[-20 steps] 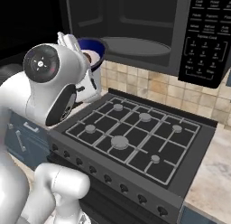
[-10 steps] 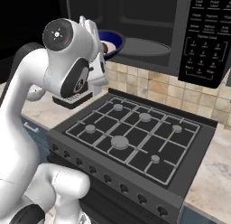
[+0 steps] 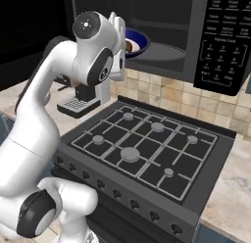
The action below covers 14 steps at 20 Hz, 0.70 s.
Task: Place the bowl containing the shrimp and mushroom in the microwave. Close the microwave door and press the start button to microwave the meal.
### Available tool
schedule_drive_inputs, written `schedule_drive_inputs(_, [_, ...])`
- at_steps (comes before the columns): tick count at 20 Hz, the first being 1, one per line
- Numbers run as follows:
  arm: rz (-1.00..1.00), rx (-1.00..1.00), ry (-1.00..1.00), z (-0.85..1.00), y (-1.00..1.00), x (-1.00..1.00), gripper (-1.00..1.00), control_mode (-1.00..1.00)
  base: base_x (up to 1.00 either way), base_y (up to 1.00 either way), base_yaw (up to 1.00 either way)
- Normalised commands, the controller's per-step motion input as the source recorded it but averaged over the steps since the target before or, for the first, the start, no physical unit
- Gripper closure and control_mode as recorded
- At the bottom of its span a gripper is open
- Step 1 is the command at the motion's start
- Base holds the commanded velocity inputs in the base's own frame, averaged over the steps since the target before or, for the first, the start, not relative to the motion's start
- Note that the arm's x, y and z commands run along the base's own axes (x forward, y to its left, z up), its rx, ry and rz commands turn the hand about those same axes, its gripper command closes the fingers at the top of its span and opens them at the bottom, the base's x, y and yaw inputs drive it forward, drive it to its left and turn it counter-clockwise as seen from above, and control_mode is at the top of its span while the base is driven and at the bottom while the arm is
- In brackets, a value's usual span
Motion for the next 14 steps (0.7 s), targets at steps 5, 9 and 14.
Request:
schedule_drive_inputs(5, [-0.05,0.03,0.00,0.14,-0.02,0.60,1.00,-1.00,0.00,0.00,0.00])
schedule_drive_inputs(9, [-0.03,-0.03,0.02,0.10,0.00,0.56,1.00,-1.00,0.00,0.00,0.00])
schedule_drive_inputs(14, [-0.02,-0.02,0.08,0.00,-0.18,0.56,1.00,-1.00,0.00,0.00,0.00])
